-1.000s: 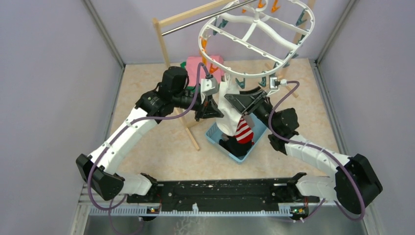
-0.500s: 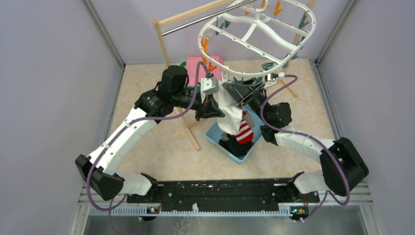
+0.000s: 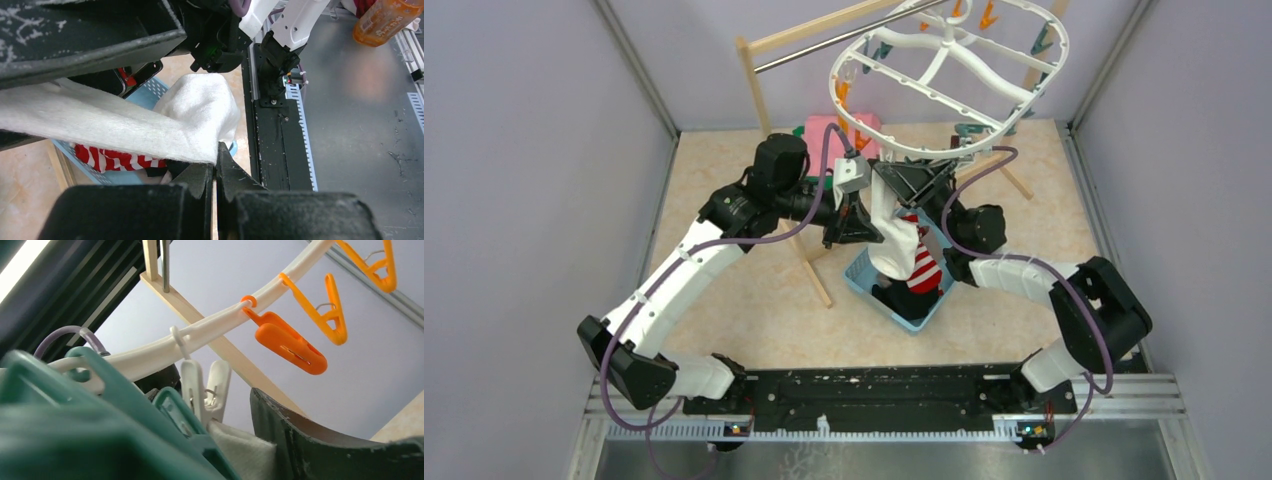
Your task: Remove the socks clipped to the hanger
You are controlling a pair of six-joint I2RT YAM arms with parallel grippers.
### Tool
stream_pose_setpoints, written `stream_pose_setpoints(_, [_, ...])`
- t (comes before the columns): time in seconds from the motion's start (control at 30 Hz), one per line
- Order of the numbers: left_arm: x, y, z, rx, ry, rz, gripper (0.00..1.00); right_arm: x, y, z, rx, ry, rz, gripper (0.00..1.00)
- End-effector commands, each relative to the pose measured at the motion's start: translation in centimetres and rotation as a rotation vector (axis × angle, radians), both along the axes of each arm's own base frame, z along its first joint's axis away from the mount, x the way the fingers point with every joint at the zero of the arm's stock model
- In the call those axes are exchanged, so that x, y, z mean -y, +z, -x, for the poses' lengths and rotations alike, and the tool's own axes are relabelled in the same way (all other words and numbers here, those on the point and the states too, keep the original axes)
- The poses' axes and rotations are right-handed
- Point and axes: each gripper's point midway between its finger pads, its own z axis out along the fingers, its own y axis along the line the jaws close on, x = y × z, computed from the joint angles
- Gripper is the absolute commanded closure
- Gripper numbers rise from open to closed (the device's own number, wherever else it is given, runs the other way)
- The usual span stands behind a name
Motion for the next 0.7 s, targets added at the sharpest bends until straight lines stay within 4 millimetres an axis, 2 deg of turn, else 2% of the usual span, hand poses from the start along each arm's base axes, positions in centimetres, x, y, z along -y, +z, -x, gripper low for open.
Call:
stream_pose_setpoints(0.0, [-0.3,3.4,1.5,0.065,-0.043,0.079,1.00,2.4,4.7,3.1,0.161,0.055,-0.170,0.37])
stream_pose_setpoints(0.17, [-0.4,3.3,1.4,0.071,-0.032,0.075,1.00,3.3,5.4,3.6,0.183,0.054,-0.199,0.44])
stream_pose_setpoints(0.4, [-0.4,3.2,1.3,0.074,-0.024,0.071,1.00,4.1,5.2,3.4,0.167,0.042,-0.212,0.44])
stream_pose_setpoints(0.67, [-0.5,2.8,0.8,0.081,0.009,0.057,1.00,5.6,6.5,4.3,0.208,0.039,-0.223,0.40])
